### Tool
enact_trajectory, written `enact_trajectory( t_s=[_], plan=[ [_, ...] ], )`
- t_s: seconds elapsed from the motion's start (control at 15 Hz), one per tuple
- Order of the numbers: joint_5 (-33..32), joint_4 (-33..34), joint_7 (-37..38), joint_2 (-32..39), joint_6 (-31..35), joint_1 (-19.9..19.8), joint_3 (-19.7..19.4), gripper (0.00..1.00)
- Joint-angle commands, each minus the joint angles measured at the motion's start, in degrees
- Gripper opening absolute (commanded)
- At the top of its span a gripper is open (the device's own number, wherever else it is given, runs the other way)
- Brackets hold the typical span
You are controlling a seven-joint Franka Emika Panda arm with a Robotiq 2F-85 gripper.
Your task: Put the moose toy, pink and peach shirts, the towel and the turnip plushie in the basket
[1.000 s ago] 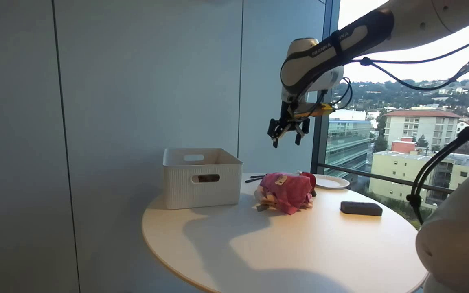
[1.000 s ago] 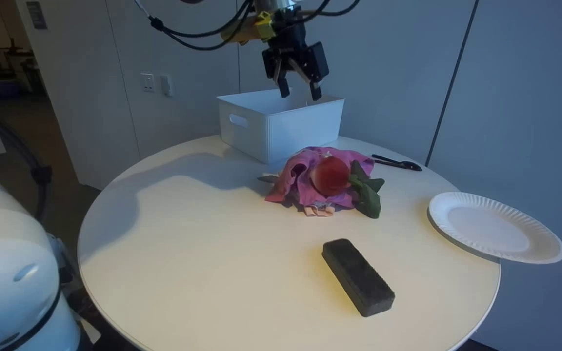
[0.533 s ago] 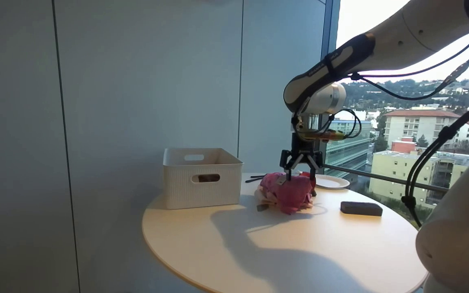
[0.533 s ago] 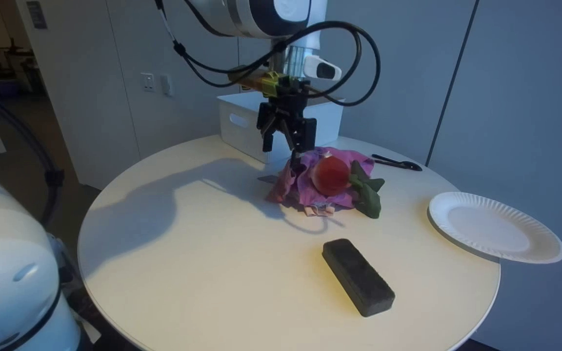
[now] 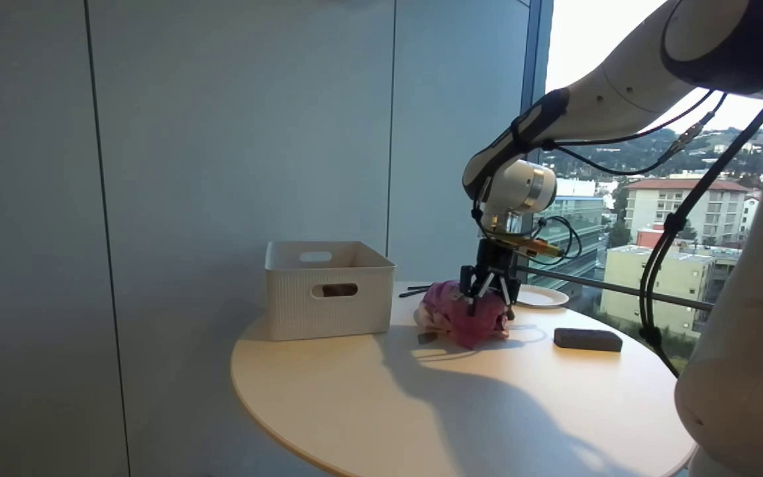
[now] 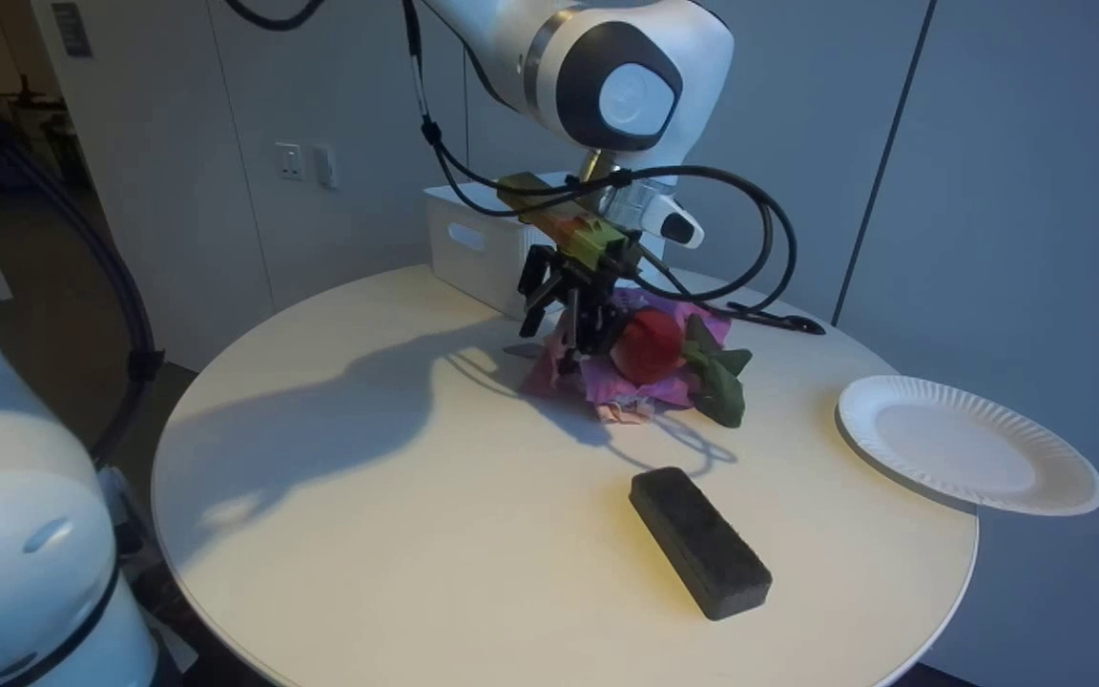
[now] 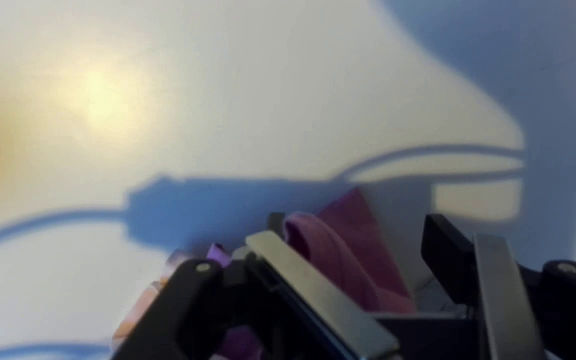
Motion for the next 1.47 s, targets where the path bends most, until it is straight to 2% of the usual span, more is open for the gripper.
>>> enact_trajectory(
  t_s=[0.0,0.27,0.53,0.8,1.2,1.4],
  plan=[
    [5.9,2.6,-6.3,2.1,-2.7,-1.7,-0.9,0.43],
    [8.7,3.0,-9.2,2.8,-4.1,-3.0,-1.2,0.12],
    [8.6,3.5,-8.9,1.9,-5.3,-3.6,-1.0,0.03],
    [7.0,2.9,-10.0,-5.5,-4.2,-2.4,0.5,0.10],
    [4.0,3.9,-10.1,-20.8,-3.7,0.5,3.5,0.10],
    [2.3,6.0,-10.2,-24.5,-1.2,3.2,5.6,0.11]
  ],
)
